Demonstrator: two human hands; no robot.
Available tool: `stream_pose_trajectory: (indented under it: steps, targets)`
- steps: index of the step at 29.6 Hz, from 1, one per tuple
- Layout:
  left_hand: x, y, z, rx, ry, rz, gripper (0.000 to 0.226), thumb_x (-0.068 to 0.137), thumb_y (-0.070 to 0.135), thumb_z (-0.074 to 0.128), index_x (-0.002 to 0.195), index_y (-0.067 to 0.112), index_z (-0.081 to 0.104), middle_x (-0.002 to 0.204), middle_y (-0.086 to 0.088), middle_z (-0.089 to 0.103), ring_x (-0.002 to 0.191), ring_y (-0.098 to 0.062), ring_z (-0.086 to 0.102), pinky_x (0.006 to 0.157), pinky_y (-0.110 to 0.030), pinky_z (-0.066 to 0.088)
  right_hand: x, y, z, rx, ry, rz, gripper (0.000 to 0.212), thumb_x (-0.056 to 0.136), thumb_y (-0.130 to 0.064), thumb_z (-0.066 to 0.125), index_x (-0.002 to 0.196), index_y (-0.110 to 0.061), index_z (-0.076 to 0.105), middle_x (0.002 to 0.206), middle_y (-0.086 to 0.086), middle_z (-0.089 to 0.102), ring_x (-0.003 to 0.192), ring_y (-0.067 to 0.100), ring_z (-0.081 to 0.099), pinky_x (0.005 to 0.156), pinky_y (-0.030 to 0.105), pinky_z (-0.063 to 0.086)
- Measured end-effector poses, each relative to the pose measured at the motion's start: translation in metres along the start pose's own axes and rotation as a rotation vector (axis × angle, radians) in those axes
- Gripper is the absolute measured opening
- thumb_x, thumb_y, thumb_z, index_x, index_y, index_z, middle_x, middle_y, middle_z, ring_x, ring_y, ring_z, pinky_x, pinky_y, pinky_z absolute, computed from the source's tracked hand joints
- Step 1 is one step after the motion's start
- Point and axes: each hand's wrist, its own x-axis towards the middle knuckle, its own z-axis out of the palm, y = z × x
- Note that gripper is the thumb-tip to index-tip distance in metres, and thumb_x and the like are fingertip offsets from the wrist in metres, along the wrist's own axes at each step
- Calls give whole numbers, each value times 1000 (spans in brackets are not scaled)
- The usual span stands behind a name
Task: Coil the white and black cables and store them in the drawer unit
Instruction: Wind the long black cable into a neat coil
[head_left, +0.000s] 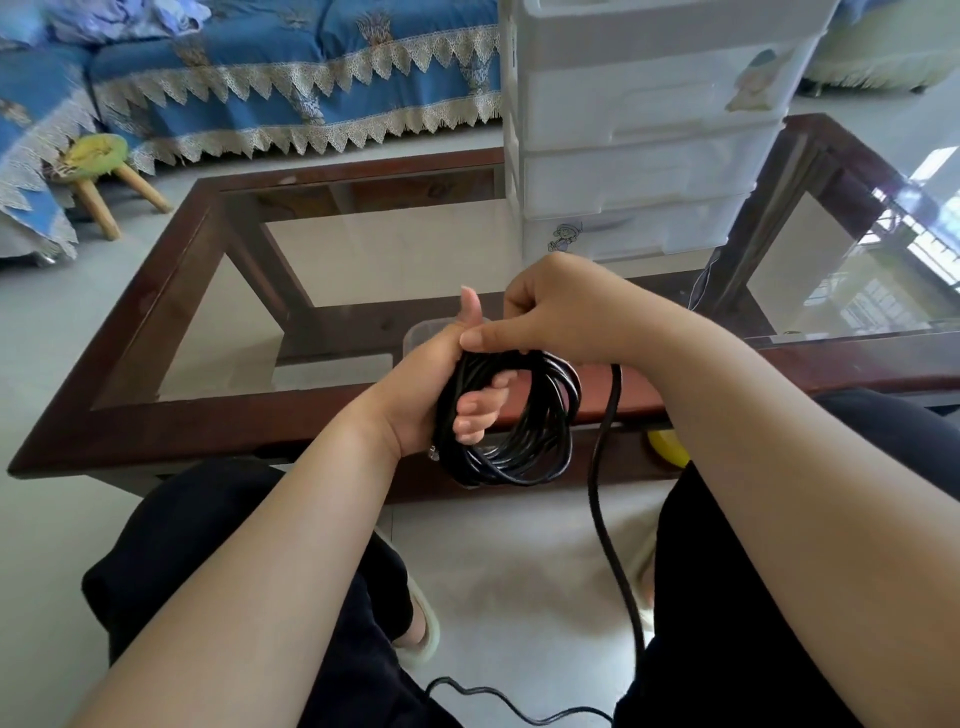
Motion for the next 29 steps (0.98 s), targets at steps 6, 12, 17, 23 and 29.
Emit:
stream_pose_trajectory:
  steps: [6,12,17,23,29]
  targets:
    - [-10,-3,-11,-130,-276,109,58,78,66,55,77,9,47,45,8,41,34,-3,39,37,-17,32,4,12,-6,203,19,-42,31,79,-47,69,72,-17,63,49,-8,51,43,3,42,47,18,37]
    - [-12,0,-12,-120,-306,186,24,86,10,58,77,14,36,50,9,41,39,-2,42,42,-18,36,2,20,-7,357,60,-17,31,89,-41,61,79,-12,63,56,-3,48,44,6,39,46,19,35]
    - [-15,-1,-11,-100,-210,307,25,87,26,67,76,9,51,55,4,51,42,-7,49,47,-20,44,2,28,-3,402,120,84,42,91,-50,52,86,-11,67,72,5,65,60,14,55,68,39,51]
    - [-13,-1,-3,-134,-179,355,39,79,40,72,86,10,49,49,10,49,41,-5,52,49,-20,47,-4,33,9,714,94,109,47,99,-41,42,105,4,54,71,1,71,63,18,61,69,39,47]
    - [-11,7,6,-281,-154,269,51,84,62,41,73,14,51,36,13,36,27,-1,35,36,-18,32,-12,33,16,777,348,27,32,98,-28,48,90,2,51,60,4,60,52,11,67,48,22,49]
